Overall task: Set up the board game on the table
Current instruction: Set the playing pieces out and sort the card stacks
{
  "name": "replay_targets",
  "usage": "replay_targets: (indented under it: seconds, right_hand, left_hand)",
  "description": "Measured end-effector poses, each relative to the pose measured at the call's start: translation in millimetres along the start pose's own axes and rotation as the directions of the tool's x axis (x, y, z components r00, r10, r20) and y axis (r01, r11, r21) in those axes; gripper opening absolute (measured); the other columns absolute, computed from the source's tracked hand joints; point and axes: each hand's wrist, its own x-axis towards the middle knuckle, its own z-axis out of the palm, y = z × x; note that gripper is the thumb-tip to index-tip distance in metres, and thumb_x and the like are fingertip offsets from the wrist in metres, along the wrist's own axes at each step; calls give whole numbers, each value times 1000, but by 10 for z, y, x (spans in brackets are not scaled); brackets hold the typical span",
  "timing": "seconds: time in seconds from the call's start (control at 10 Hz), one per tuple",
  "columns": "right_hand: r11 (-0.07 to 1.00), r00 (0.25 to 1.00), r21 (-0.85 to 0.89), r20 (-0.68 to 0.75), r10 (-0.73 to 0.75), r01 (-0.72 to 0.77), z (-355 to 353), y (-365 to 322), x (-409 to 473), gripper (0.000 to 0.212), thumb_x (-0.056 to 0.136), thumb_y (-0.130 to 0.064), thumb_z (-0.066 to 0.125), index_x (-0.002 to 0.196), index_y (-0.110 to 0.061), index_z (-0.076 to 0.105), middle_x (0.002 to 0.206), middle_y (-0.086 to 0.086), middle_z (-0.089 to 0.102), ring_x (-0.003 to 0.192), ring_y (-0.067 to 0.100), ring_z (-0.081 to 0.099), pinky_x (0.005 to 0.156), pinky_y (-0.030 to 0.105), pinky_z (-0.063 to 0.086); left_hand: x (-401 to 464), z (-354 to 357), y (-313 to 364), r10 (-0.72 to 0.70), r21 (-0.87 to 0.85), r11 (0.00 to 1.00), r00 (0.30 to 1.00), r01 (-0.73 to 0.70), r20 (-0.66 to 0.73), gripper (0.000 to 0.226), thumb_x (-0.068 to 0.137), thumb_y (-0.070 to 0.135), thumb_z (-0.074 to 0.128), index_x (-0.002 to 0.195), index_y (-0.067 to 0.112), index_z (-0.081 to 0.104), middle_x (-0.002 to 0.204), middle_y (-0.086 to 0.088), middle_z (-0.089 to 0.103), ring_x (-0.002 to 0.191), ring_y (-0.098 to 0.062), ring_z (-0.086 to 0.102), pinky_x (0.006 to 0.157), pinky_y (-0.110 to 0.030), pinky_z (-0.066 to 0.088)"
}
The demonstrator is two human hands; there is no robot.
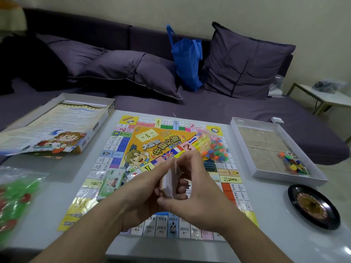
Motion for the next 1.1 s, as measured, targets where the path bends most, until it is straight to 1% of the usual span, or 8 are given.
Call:
replay_targets:
  seconds: [0.1,0.2,0.3,0.5,0.6,0.7,0.9,1.1]
  right_hand:
    - [986,999,-168,-33,-24,18,44,57,119,49,80,-39,88,112,-32,51,112,-12,59,104,9,62,85,28,57]
    - [940,1000,-342,15,1,5,156,173,288,49,79,-41,86,111,-34,49,114,-18,49,103,3,52,87,25,53]
    - [887,996,-459,93,-17,58,360,286,459,48,82,-34,80,115,-32,46,118,-14,42,106,8,46,94,32,52]
    - [773,968,-614,253,3,158,651,495,466,46,83,-33,78,114,-19,47,132,3,39,127,23,32,110,47,39]
    - [882,986,-467,164,19,61,465,434,422,50,89,-31,74,131,-18,50,162,-3,24,154,17,13,122,48,30]
    - [911,1000,-412,-19,13,-19,105,370,351,38,94,-21,67,129,-16,55,152,-1,36,147,16,24,120,42,33]
    - [898,914,-340,-379,141,-280,-936,641,20,34,93,-2,59,116,-27,57,124,-10,51,111,6,49,93,18,42]
    - [782,799,-428,-584,144,-454,-2048,1257,-192,34,95,-18,58,129,-18,52,130,-5,48,112,12,45,92,26,37]
  left_hand:
    - [213,-317,-24,21,130,991,995,-8,-102,64,97,61,48,105,0,65,71,-7,73,60,-16,70,59,-27,62]
    - [292,-578,8,199,272,957,901,-95,-386,53,104,52,52,117,1,64,99,-15,73,83,-28,69,74,-41,58]
    - [229,-732,66,472,472,852,724,-227,-503,27,107,36,51,106,12,64,101,-8,72,89,-23,66,83,-43,51]
    - [213,-676,21,548,521,803,701,-288,-457,22,103,30,57,94,16,71,95,-5,75,97,-28,69,92,-56,53]
    - [279,-557,-45,583,553,771,698,-314,-416,18,102,24,60,91,16,72,91,-6,74,95,-29,67,80,-47,51]
    - [382,-404,-139,647,656,673,701,-341,-300,14,102,25,63,90,26,70,85,6,73,91,-23,67,80,-48,52]
    - [660,325,-422,607,821,395,788,-412,104,27,99,12,66,98,39,65,102,20,67,89,-1,62,74,-19,46]
    - [1364,1611,-563,498,819,124,749,-560,437,35,106,18,49,134,37,58,135,24,51,125,2,49,105,-19,40]
